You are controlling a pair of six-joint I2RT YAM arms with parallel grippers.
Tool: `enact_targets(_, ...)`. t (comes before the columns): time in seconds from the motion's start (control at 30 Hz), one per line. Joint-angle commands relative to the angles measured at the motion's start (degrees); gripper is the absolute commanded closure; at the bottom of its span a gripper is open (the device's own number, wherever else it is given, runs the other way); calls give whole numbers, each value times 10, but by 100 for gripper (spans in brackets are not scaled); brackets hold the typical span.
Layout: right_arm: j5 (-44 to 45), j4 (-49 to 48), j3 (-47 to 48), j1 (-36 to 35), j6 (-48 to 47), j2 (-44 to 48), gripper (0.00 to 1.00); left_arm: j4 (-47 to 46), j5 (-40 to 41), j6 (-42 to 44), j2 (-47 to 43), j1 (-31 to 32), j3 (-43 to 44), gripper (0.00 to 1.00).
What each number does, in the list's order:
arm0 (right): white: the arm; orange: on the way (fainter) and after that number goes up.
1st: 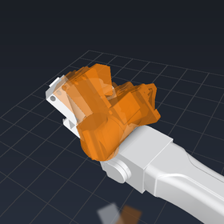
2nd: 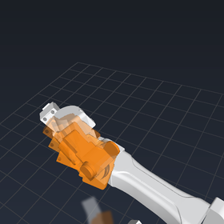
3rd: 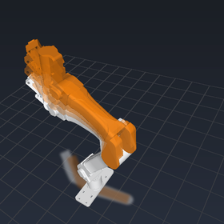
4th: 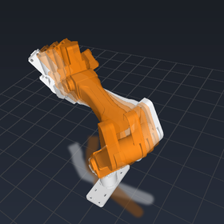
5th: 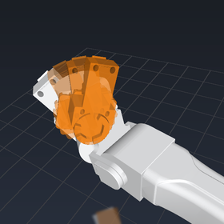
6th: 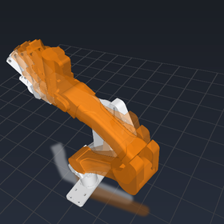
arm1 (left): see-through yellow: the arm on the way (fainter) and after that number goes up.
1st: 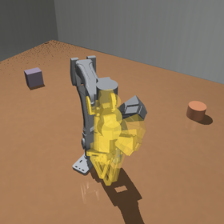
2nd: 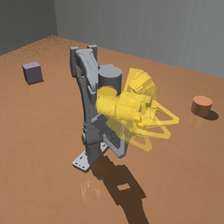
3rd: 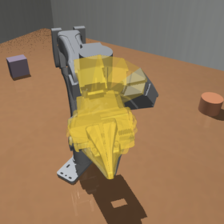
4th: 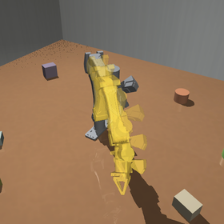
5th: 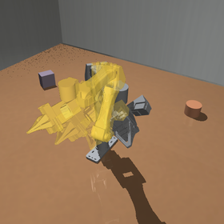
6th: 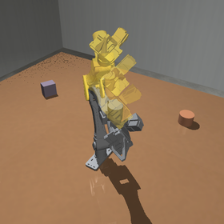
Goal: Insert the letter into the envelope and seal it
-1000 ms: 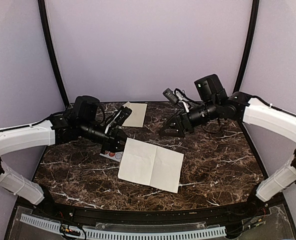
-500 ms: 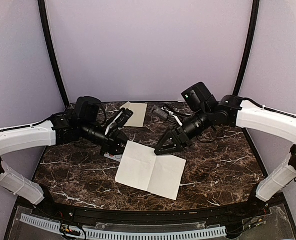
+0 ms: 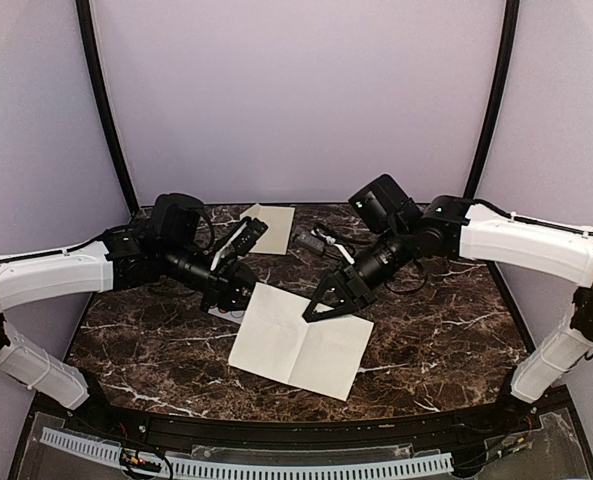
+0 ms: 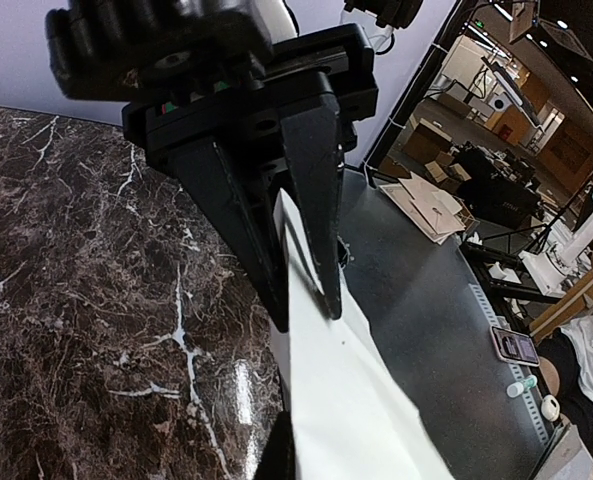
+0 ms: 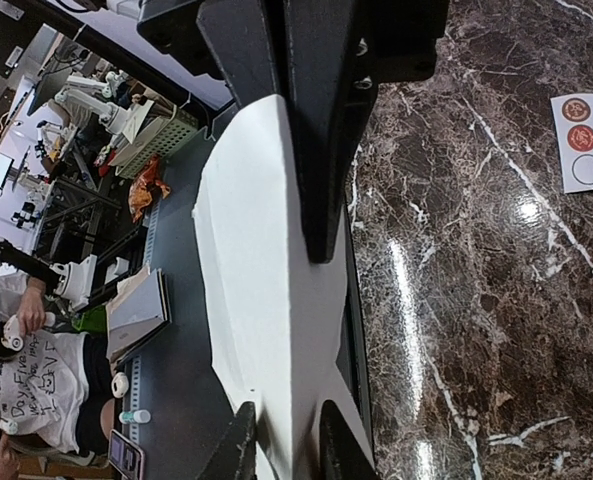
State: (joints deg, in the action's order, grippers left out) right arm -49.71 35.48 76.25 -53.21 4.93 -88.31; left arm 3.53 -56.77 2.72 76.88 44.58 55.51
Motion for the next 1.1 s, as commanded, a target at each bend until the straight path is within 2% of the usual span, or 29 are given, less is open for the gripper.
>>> enact_targets(0.0, -2, 11, 20, -6, -10, -3, 88, 1, -18, -2, -2, 3, 18, 100)
enact_targets(0.07, -2, 10, 18, -5, -12, -2, 99, 1, -17, -2, -2, 3, 18, 100)
enact_targets(0.1, -2, 8, 17, -6, -12, -1, 100, 1, -16, -3, -1, 3, 19, 100)
enact_targets(0.17, 6, 3, 13, -6, -13, 2, 100, 2, 0, -2, -5, 3, 21, 92)
enact_targets(0.2, 13, -4, 10, -6, -11, 6, 100, 7, 9, 1, -8, 3, 22, 81)
enact_targets(0.23, 22, -12, 6, -6, -7, 13, 100, 7, 35, 2, -18, 3, 23, 74)
enact_targets(0.27, 30, -22, 2, -5, -2, 19, 100, 7, 50, 5, -23, 2, 21, 61)
enact_targets(0.33, 46, -43, -5, -3, 8, 33, 100, 6, 113, 8, -44, -2, 16, 46)
enact_targets(0.4, 66, -61, -13, 0, 18, 47, 100, 3, 151, 7, -66, -17, 12, 37)
enact_targets(0.6, 113, -131, -52, 13, 55, 84, 100, -65, 207, -37, -155, -113, -19, 22)
enact_targets(0.67, 110, -147, -60, 14, 61, 84, 100, -96, 196, -50, -176, -118, -35, 18)
enact_targets(0.73, 104, -152, -59, 13, 64, 78, 100, -123, 155, -68, -176, -119, -48, 15)
enact_targets(0.87, 92, -148, -48, 4, 59, 60, 100, -151, 64, -115, -119, -113, -45, 14)
enact_targets(1.07, 78, -142, -28, -11, 51, 40, 100, -91, 59, -85, -59, -62, -16, 9)
